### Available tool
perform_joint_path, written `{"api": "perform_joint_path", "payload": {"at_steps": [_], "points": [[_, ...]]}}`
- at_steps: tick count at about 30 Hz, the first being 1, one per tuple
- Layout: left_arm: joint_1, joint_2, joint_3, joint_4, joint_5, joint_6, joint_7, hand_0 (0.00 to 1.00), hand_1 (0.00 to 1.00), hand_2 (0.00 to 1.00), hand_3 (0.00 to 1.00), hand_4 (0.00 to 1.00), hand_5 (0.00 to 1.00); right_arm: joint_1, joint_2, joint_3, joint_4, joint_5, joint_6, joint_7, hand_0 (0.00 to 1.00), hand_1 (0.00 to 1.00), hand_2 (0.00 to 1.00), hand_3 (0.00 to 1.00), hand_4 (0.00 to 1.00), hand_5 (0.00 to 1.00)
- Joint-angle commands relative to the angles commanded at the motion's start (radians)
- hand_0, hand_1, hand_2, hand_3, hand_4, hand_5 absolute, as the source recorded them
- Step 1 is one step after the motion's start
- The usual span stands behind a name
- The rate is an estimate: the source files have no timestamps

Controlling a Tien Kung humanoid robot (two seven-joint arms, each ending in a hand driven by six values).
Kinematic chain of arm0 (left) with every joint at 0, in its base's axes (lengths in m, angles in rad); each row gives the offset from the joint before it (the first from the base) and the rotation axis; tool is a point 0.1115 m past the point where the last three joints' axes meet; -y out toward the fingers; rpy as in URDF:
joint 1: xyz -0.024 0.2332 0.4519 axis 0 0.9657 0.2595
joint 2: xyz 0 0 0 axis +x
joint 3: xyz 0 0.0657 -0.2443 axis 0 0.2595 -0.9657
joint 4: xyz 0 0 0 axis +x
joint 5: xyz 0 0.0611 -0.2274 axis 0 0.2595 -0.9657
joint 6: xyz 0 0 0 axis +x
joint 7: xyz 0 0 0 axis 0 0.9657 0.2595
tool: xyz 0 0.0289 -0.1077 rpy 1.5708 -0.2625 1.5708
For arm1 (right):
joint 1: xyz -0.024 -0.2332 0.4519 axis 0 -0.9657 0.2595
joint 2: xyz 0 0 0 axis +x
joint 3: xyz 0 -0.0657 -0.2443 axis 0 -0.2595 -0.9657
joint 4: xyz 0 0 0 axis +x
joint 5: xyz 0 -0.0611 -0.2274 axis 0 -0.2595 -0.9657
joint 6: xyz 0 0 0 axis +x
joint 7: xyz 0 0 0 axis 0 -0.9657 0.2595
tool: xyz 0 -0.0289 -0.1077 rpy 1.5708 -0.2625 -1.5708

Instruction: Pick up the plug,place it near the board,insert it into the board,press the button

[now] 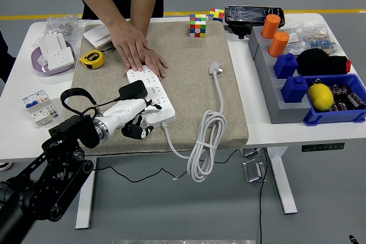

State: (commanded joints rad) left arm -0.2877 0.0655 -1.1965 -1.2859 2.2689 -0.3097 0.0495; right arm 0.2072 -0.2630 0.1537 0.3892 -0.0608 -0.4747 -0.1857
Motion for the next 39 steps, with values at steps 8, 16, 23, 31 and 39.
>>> {"api": "perform_joint_path", "payload": {"at_steps": [8, 16, 23, 31, 39], "points": [[0.004, -0.003, 0.000, 0.026, 0.000, 0.014, -0.006, 0.158, 0.023, 0.143, 0.790, 0.616, 0.002, -0.003, 0.000, -0.003, 0.000, 0.001, 0.000, 0.000, 0.788, 0.734, 0.736, 0.757, 0.998, 0.998], [0.004, -0.004, 0.000, 0.028, 0.000, 0.035, -0.014, 0.158, 0.022, 0.142, 0.784, 0.617, 0.002, -0.004, 0.000, -0.004, 0.000, 0.001, 0.000, -0.001, 0.788, 0.734, 0.736, 0.757, 0.998, 0.998], [0.001, -0.006, 0.003, 0.020, 0.000, 0.035, -0.015, 0.158, 0.022, 0.142, 0.781, 0.621, 0.002, -0.003, 0.000, -0.002, 0.000, 0.000, 0.000, 0.000, 0.788, 0.734, 0.736, 0.757, 0.998, 0.998], [-0.008, -0.009, -0.002, 0.044, 0.000, 0.040, -0.018, 0.158, 0.021, 0.141, 0.779, 0.625, 0.002, -0.002, -0.001, -0.001, 0.000, 0.000, 0.000, 0.000, 0.788, 0.734, 0.736, 0.757, 0.998, 0.998], [-0.011, -0.009, 0.001, 0.064, 0.000, 0.032, -0.019, 0.158, 0.021, 0.141, 0.771, 0.626, 0.002, 0.000, -0.001, 0.002, 0.000, 0.001, 0.000, 0.000, 0.788, 0.734, 0.736, 0.757, 0.998, 0.998]]}}
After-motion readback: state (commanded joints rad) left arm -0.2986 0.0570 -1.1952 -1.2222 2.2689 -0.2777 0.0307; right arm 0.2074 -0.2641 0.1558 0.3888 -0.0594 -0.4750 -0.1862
